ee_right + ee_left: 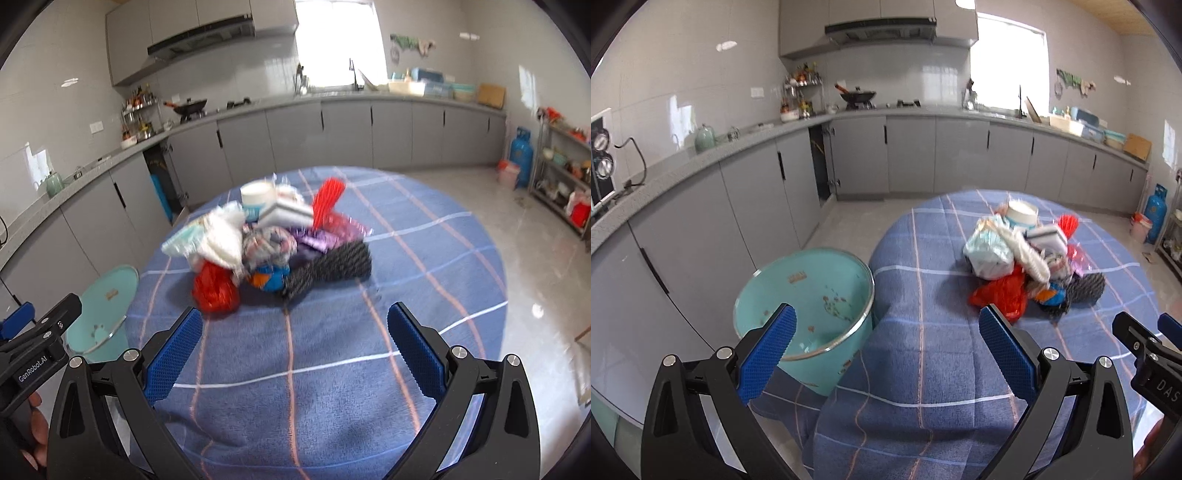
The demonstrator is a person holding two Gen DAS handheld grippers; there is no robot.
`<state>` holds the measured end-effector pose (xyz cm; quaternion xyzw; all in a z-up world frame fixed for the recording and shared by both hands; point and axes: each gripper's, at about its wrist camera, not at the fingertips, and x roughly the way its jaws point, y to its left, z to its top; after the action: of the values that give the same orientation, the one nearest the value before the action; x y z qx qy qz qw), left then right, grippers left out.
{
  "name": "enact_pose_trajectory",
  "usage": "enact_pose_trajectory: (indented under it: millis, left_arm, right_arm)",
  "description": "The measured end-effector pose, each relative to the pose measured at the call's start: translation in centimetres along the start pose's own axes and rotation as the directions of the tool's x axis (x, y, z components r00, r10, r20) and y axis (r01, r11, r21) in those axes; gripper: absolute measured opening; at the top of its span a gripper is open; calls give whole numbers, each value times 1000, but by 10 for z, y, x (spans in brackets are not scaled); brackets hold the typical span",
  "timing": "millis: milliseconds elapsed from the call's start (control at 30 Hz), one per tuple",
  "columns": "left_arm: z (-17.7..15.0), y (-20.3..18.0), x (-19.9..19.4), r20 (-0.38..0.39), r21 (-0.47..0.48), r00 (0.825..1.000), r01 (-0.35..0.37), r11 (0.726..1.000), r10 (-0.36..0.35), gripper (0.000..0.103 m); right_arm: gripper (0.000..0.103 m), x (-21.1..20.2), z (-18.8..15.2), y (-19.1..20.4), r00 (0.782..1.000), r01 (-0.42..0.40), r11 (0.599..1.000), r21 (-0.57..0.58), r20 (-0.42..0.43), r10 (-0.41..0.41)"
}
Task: Collect trash
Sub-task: 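Grasp the clear plastic bag with the left gripper while the right gripper grasps the patterned cloth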
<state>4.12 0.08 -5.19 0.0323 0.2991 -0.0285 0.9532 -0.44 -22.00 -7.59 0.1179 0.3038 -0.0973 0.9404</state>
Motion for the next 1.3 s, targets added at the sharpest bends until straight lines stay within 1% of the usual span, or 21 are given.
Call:
enact_pose_trajectory:
  millis: [100, 167, 200, 233, 267, 300, 333, 400, 500, 667, 733, 800, 867, 933, 967, 1000, 1067, 1133, 1200, 1267, 1300]
  left_arm:
    - [-5, -5, 16, -16, 8, 1000, 13, 1000, -13, 97]
    - [-5, -6, 25, -11, 12, 1000, 26, 1000, -26, 97]
    - [-4, -7, 27, -7, 11, 1000, 31, 999, -31, 97]
    - [-1, -7, 30, -4, 11, 999, 35, 999, -35, 96]
    - [3, -8, 33, 0, 11, 999, 39, 999, -39, 94]
    - [8, -10, 37, 5, 15, 999, 52, 999, -52, 91]
    - [14, -13, 41, 1, 25, 997, 73, 997, -73, 85]
    - [24, -16, 49, -13, 26, 993, 118, 993, -118, 81]
    - [40, -26, 57, -16, 40, 988, 154, 987, -153, 80]
    - [58, -47, 77, -25, 83, 983, 184, 979, -183, 79]
    - [63, -54, 87, -31, 100, 985, 170, 980, -168, 75]
    - [69, -55, 99, -57, 81, 980, 197, 977, -193, 75]
    - [73, -58, 111, -84, 81, 973, 223, 971, -217, 75]
    - [72, -64, 118, -100, 98, 966, 248, 964, -238, 76]
    - [72, -69, 119, -96, 119, 966, 250, 961, -239, 76]
    - [71, -74, 120, -82, 146, 971, 235, 961, -225, 76]
    - [71, -78, 126, -91, 159, 973, 227, 961, -214, 76]
    - [70, -78, 140, -146, 116, 958, 263, 958, -246, 75]
    - [68, -79, 151, -179, 90, 946, 289, 953, -270, 66]
    - [65, -81, 160, -202, 79, 937, 304, 949, -284, 51]
    - [63, -82, 164, -214, 75, 933, 312, 947, -291, 50]
  right_arm:
    - [98, 12, -2, -6, 1000, -2, 1000, 0, -13, 2]
    - [97, 17, -1, -9, 1000, -7, 1000, 2, -9, 7]
    - [91, 20, 1, -11, 1000, -14, 1000, 2, -2, 14]
    - [77, 21, 3, -14, 1000, -15, 1000, 0, 0, 15]
    - [72, 24, 5, -16, 1000, -11, 1000, -1, -2, 11]
    - [71, 29, 9, -19, 1000, -13, 1000, 3, -9, 13]
    - [70, 33, 12, -21, 1000, -19, 1000, 9, -14, 19]
    - [68, 40, 19, -27, 1000, -15, 1000, 24, -11, 16]
    - [62, 46, 32, -31, 999, -40, 998, 41, -10, 40]
    - [59, 57, 48, -17, 998, -69, 998, -3, 3, 69]
    - [53, 62, 53, -13, 996, -93, 996, -6, -3, 93]
    - [49, 65, 57, -6, 993, -116, 993, -16, -5, 116]
    - [48, 70, 60, -2, 991, -134, 991, -28, -10, 133]
    - [48, 78, 62, 1, 992, -123, 992, -35, -20, 122]
    - [48, 82, 63, 0, 993, -116, 993, -33, -22, 115]
    - [48, 87, 63, -2, 993, -113, 993, -27, -32, 112]
    - [47, 93, 63, -6, 991, -122, 992, -5, -51, 122]
    - [45, 97, 63, -10, 990, -129, 992, 12, -59, 130]
    - [45, 99, 64, -10, 990, -130, 991, 6, -59, 130]
    - [45, 104, 64, -8, 988, -136, 991, -2, -76, 135]
    - [45, 108, 64, -9, 986, -143, 990, 6, -87, 143]
